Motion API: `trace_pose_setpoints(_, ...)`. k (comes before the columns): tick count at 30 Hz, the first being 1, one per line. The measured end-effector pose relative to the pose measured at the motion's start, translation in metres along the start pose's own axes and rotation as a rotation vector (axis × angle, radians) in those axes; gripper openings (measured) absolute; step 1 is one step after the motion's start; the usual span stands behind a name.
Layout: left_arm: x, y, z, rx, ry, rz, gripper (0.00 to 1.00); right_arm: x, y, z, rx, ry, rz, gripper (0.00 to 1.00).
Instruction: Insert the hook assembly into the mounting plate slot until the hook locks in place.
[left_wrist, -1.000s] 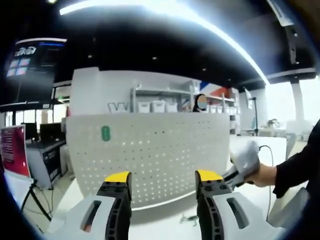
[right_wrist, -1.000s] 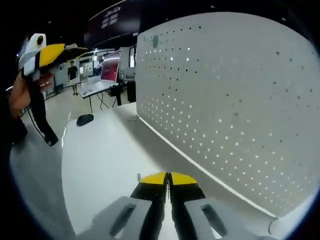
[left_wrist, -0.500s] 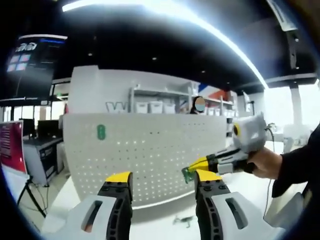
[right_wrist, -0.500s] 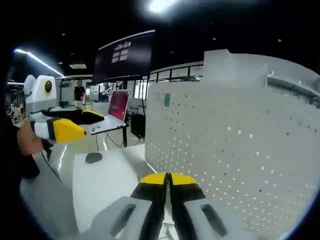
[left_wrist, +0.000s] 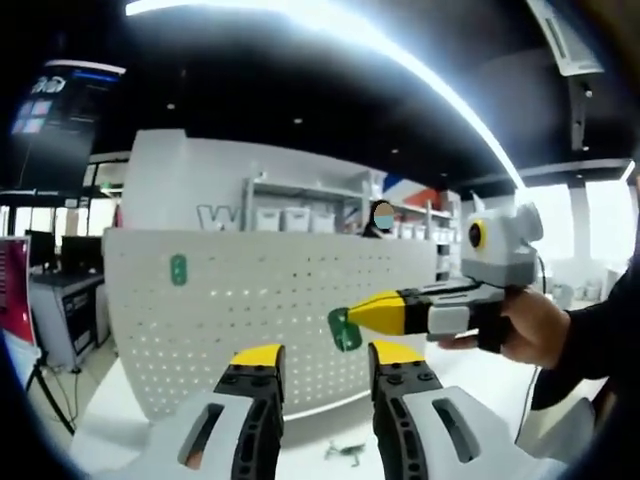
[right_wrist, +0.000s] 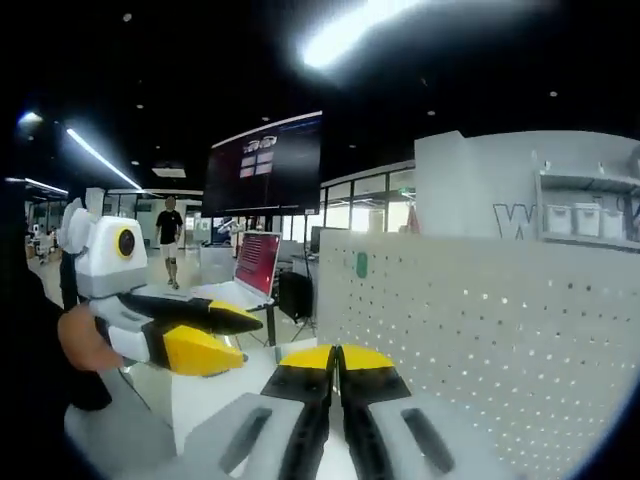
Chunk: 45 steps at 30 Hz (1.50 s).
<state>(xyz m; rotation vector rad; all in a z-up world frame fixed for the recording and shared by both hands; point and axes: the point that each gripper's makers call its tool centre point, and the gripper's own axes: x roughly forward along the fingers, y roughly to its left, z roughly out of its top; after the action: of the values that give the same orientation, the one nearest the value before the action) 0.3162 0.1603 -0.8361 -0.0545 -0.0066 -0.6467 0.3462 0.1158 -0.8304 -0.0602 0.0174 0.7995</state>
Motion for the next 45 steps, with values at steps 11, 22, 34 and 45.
trace_pose_setpoints(11, 0.004, -0.01, 0.002, -0.015, -0.007, -0.04, 0.18, -0.001, 0.012, 0.008, 0.029, -0.034, 0.042, 0.0)
trace_pose_setpoints(22, 0.003, -0.012, 0.004, -0.002, -0.011, -0.038, 0.04, -0.002, 0.018, 0.01, 0.035, -0.044, 0.064, 0.0)
trace_pose_setpoints(34, -0.001, -0.012, 0.003, 0.191, 0.031, -0.004, 0.02, -0.003, 0.023, 0.008, 0.021, -0.025, 0.079, 0.0)
trace_pose_setpoints(45, 0.001, -0.011, 0.003, 0.231, 0.014, 0.011, 0.08, -0.003, 0.028, 0.011, 0.063, -0.028, 0.1, 0.0)
